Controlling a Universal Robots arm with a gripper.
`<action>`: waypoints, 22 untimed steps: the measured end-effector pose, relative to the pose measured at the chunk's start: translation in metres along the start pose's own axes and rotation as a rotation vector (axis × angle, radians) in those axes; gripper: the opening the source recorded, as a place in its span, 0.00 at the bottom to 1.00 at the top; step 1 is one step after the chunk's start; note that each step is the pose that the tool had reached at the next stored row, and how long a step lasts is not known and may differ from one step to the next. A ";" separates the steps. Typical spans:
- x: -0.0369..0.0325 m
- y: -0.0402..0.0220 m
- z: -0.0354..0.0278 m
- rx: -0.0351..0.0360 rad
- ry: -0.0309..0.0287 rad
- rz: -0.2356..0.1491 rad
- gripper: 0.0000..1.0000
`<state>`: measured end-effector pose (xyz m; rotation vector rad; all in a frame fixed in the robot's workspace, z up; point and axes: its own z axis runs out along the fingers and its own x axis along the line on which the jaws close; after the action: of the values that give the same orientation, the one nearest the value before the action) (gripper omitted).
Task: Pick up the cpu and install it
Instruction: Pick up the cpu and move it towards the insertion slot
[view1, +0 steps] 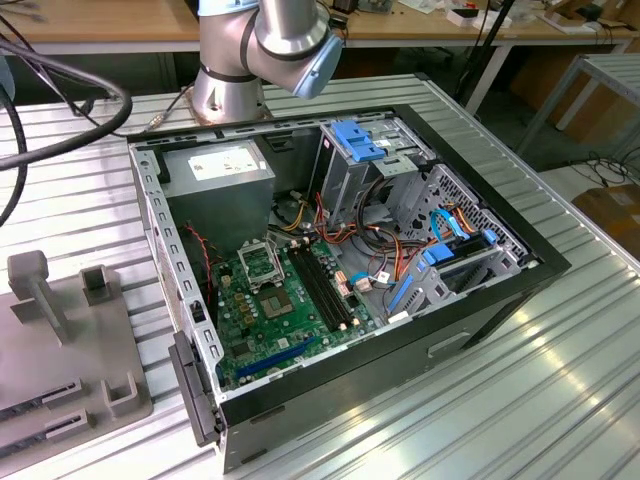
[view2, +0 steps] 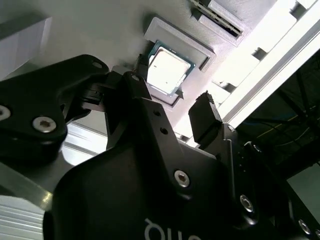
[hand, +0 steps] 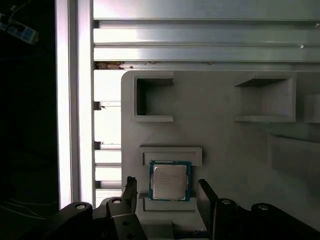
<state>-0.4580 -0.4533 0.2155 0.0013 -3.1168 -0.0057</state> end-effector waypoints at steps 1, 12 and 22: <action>-0.0001 0.0000 0.0014 0.0005 0.0000 0.000 0.60; -0.0002 0.0000 0.0052 0.0017 0.0000 0.000 0.60; -0.0003 0.0000 0.0052 0.0019 0.0000 0.000 0.73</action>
<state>-0.4579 -0.4533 0.2103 0.0013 -3.1169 -0.0028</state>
